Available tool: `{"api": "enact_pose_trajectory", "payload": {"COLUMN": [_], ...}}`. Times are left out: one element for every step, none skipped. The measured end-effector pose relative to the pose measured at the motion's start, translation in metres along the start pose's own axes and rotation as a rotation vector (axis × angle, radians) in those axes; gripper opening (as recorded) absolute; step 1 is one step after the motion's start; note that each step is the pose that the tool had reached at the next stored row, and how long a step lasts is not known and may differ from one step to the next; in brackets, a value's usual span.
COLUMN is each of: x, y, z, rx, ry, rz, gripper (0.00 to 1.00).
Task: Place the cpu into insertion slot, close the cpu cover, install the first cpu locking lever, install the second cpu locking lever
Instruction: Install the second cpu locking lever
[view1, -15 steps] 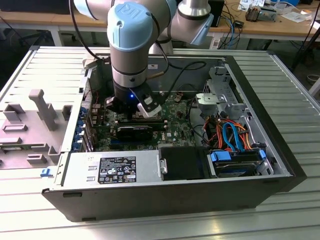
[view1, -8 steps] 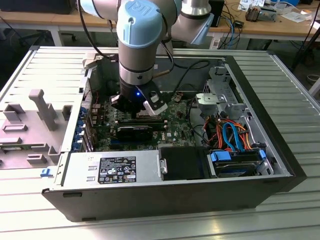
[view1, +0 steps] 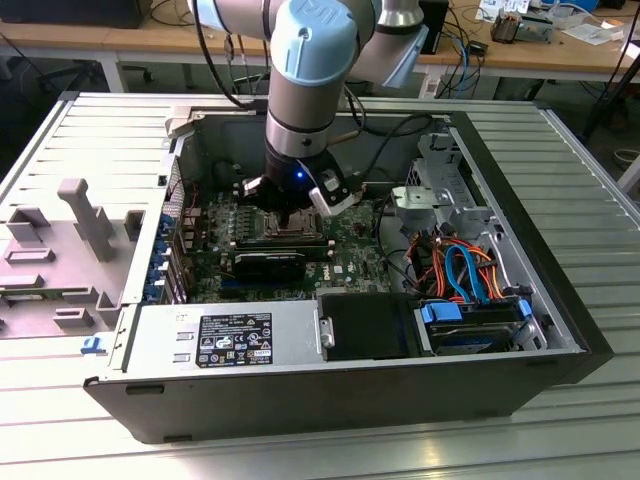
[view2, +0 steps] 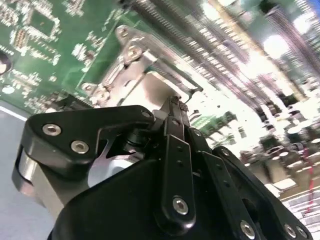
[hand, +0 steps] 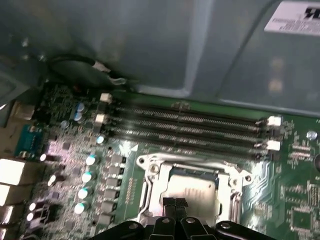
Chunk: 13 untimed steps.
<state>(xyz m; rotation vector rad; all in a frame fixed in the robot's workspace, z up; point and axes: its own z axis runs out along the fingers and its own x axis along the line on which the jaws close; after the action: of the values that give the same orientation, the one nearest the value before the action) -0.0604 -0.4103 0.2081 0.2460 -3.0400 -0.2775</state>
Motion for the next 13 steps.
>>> {"api": "enact_pose_trajectory", "payload": {"x": [-0.0021, -0.0038, -0.0062, -0.0074, -0.0077, -0.0081, -0.0085, -0.0089, -0.0096, -0.0103, -0.011, -0.0115, -0.012], "y": [0.0032, 0.0059, 0.0099, 0.0115, 0.0117, 0.0116, 0.0116, 0.0115, 0.0114, 0.0113, 0.0112, 0.0112, 0.0112], "z": [0.0006, 0.001, 0.0016, 0.0019, 0.0019, 0.0018, 0.0018, 0.0018, 0.0017, 0.0016, 0.0014, 0.0013, 0.0009], "rx": [0.002, 0.0055, 0.0215, 0.0487, 0.0655, 0.0892, 0.1067, 0.1248, 0.144, 0.1561, 0.165, 0.1685, 0.17], "ry": [0.0006, 0.0013, 0.0036, 0.0078, 0.0104, 0.014, 0.0165, 0.0192, 0.0218, 0.0232, 0.0238, 0.0238, 0.0236], "rz": [0.0, 0.0, 0.002, 0.005, 0.006, 0.009, 0.011, 0.015, 0.019, 0.025, 0.033, 0.041, 0.048], "gripper": [0.11, 0.11, 0.11, 0.11, 0.11, 0.11, 0.11, 0.11, 0.11, 0.11, 0.11, 0.11, 0.11]}}
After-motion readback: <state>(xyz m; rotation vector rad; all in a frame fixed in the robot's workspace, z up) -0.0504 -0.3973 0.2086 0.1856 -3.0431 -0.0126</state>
